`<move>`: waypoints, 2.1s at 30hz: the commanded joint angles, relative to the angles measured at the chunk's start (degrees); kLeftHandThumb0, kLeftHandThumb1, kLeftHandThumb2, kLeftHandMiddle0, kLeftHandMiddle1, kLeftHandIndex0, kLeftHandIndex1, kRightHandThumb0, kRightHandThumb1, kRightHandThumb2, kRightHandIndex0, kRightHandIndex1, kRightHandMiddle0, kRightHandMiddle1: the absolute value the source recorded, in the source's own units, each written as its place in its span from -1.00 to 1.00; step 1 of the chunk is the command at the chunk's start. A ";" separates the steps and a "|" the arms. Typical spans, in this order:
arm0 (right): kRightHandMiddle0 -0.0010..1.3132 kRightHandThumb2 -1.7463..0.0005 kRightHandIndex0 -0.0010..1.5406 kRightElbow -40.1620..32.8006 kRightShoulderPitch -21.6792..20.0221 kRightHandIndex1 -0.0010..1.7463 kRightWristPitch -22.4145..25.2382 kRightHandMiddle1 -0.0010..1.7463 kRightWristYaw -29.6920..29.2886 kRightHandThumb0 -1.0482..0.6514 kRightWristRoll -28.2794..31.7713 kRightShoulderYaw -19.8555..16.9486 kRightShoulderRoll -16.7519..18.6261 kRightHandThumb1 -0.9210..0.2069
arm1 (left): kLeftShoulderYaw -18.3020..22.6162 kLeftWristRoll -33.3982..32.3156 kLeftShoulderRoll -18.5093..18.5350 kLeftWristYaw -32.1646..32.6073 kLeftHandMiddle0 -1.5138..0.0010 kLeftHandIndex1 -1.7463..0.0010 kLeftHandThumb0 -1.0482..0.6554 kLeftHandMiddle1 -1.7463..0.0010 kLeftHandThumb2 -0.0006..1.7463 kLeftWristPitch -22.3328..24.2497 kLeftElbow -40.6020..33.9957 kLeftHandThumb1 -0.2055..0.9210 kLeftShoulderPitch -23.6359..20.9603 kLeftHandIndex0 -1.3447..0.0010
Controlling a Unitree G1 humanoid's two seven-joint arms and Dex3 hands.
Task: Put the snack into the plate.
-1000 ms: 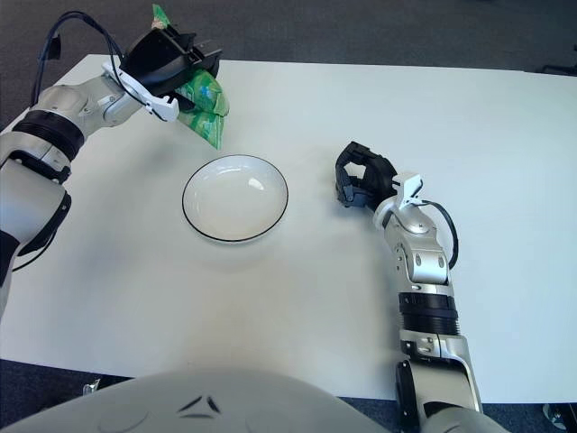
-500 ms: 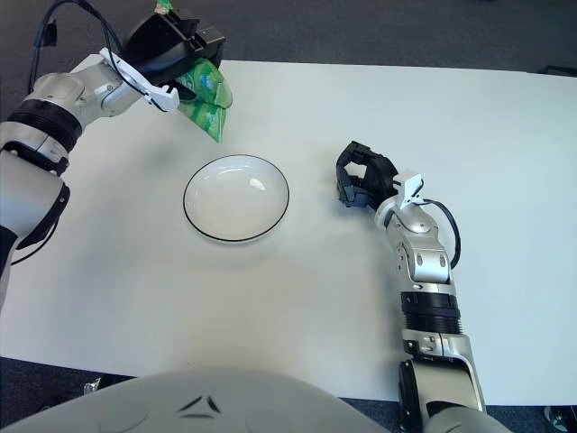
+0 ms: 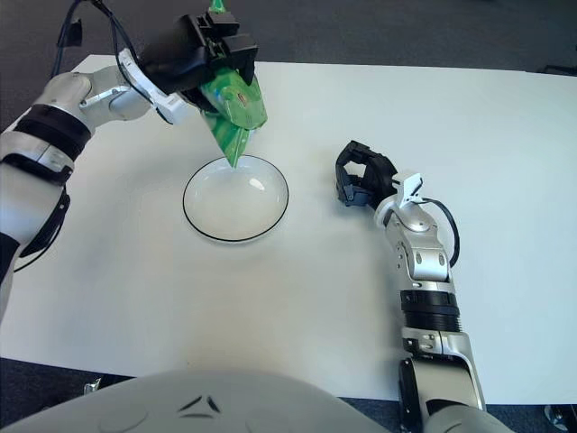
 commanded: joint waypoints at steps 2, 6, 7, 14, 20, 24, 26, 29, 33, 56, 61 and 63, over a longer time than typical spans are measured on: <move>-0.18 -0.37 0.50 3.86 3.43 1.00 3.09 1.00 -0.20 -0.30 -1.78 1.16 0.26 -0.11 | 2.78 -3.18 1.02 -4.42 -0.11 -1.00 0.23 -0.92 0.86 -2.12 -0.90 -0.57 2.00 0.11; -0.19 -0.36 0.49 4.09 3.39 1.00 2.84 1.00 -0.15 -0.30 -1.88 1.25 0.23 -0.11 | 5.44 -7.99 1.99 -11.32 -0.11 -1.00 0.23 -0.91 0.85 -3.14 -6.18 -0.57 5.98 0.11; -0.19 -0.36 0.49 4.12 3.38 1.00 2.80 1.00 -0.10 -0.30 -1.87 1.27 0.21 -0.11 | 6.08 -9.89 1.76 -13.36 -0.11 -1.00 0.23 -0.91 0.85 -3.18 -7.67 -0.57 7.39 0.11; -0.20 -0.35 0.46 4.26 3.25 1.00 2.87 1.00 -0.10 -0.29 -1.83 1.31 0.26 -0.13 | 8.99 -17.25 -0.15 -23.13 -0.10 -1.00 0.23 -0.92 0.82 -2.93 -11.99 -0.52 11.37 0.15; -0.20 -0.34 0.45 4.54 3.14 1.00 2.80 1.00 -0.09 -0.29 -1.99 1.44 0.19 -0.14 | 10.16 -19.56 -1.23 -28.44 -0.08 -1.00 0.23 -0.92 0.81 -4.49 -13.15 -0.51 12.68 0.16; -0.20 -0.34 0.45 4.66 3.07 1.00 2.82 1.00 -0.16 -0.29 -2.10 1.50 0.14 -0.14 | 11.03 -21.33 -1.50 -31.64 -0.07 -1.00 0.23 -0.93 0.81 -5.12 -14.81 -0.50 14.30 0.17; -0.20 -0.34 0.45 4.68 3.05 1.00 2.84 1.00 -0.18 -0.29 -2.14 1.54 0.11 -0.14 | 11.47 -22.26 -1.53 -33.18 -0.07 -1.00 0.23 -0.93 0.81 -5.28 -15.68 -0.50 15.08 0.17; -0.20 -0.34 0.46 4.70 2.98 1.00 2.84 1.00 -0.19 -0.29 -2.21 1.60 0.02 -0.14 | 11.68 -24.42 -1.62 -36.18 -0.07 -1.00 0.23 -0.93 0.81 -5.92 -17.03 -0.50 16.64 0.17; -0.20 -0.34 0.46 4.83 2.85 1.00 2.88 1.00 0.01 -0.29 -2.09 1.58 -0.07 -0.14 | 11.62 -25.36 -2.34 -38.26 -0.08 -1.00 0.23 -0.93 0.81 -7.34 -17.27 -0.50 18.35 0.17; -0.21 -0.34 0.45 4.82 3.00 1.00 1.70 1.00 0.34 -0.29 -3.27 2.74 -0.77 -0.14 | 9.13 -19.38 -5.59 -42.62 -0.06 -1.00 0.23 -0.95 0.81 -9.77 -14.10 -0.49 22.65 0.17; -0.21 -0.34 0.46 4.92 2.98 1.00 1.70 1.00 0.38 -0.29 -3.15 2.85 -0.91 -0.14 | 8.01 -17.72 -5.05 -43.86 -0.06 -1.00 0.23 -0.94 0.81 -9.51 -13.70 -0.49 22.41 0.17; -0.21 -0.34 0.45 4.99 2.94 1.00 1.77 1.00 0.43 -0.29 -2.98 2.81 -0.92 -0.14 | 7.57 -16.85 -4.94 -44.08 -0.06 -1.00 0.23 -0.94 0.81 -9.56 -13.17 -0.49 22.01 0.17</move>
